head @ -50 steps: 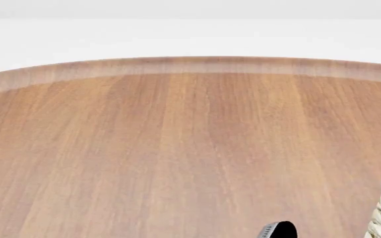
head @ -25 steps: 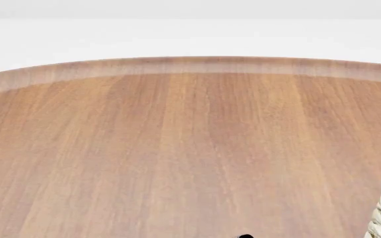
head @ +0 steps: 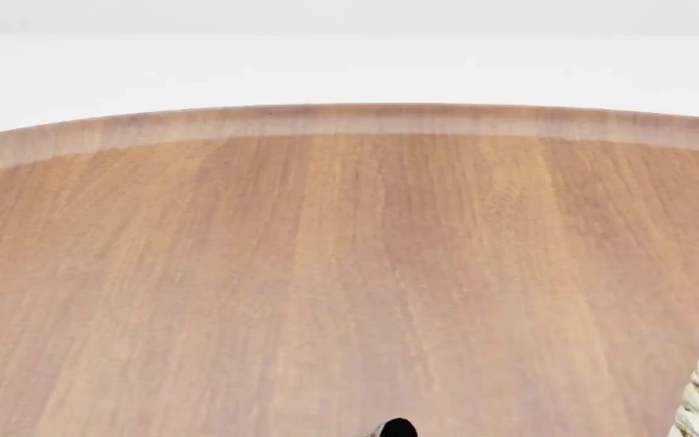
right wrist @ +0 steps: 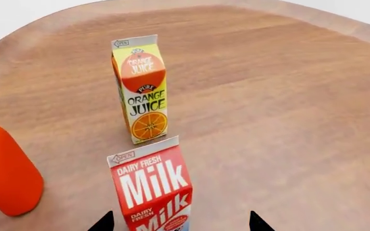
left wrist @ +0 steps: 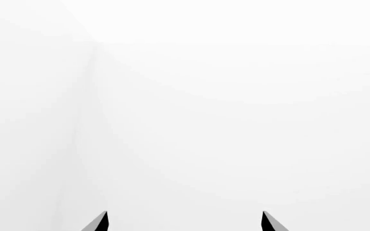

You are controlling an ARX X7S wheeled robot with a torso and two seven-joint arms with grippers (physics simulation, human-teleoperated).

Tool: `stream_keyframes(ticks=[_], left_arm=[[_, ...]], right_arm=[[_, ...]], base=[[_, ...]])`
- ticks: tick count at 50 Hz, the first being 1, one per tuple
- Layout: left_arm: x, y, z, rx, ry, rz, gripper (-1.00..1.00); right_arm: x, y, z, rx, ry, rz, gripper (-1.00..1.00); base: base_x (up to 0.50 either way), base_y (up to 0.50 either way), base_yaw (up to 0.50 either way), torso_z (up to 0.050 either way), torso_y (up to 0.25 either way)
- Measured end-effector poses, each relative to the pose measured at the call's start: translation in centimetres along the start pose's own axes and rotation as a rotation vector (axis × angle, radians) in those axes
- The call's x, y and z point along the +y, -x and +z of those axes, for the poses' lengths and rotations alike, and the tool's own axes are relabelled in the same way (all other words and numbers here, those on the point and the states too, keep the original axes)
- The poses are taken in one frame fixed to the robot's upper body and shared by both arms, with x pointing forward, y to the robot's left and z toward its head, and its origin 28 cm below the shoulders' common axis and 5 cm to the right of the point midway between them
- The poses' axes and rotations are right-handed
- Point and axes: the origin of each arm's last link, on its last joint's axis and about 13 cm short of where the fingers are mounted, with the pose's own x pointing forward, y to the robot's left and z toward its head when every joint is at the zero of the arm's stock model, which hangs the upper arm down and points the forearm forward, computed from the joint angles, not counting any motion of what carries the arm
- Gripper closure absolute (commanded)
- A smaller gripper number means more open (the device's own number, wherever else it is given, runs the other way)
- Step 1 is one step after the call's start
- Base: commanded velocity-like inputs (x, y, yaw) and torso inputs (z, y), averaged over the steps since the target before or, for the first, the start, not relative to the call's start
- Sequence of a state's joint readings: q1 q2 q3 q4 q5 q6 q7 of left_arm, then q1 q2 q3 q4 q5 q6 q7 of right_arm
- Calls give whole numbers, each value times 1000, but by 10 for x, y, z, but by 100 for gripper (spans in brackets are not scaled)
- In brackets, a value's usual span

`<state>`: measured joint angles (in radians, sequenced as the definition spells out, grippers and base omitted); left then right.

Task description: Pick the milk and place it in the basket.

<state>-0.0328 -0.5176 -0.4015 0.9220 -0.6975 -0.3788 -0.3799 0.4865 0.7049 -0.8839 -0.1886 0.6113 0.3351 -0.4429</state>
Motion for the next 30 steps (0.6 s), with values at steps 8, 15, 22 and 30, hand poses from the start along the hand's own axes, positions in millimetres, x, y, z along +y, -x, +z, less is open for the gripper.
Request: stream_keyframes(ticks=[8,15,22,30], left_arm=[[0,0,0,0,0,1,-100],[0,0,0,1,1,1,-100],[0,0,0,1,1,1,-100],[0,0,-1,1,1,1,-100]], right_arm=[[-2,-9,-2,8,1,15,-100],[-3,-16,-4,17,3,29,-100],[-2,-22,-7,25,4,45,-100],[-2,-29,-9,32,6,62,-100]], base=[[0,0,0,0,0],[0,0,0,0,0],[0,0,0,0,0],[0,0,0,0,0]])
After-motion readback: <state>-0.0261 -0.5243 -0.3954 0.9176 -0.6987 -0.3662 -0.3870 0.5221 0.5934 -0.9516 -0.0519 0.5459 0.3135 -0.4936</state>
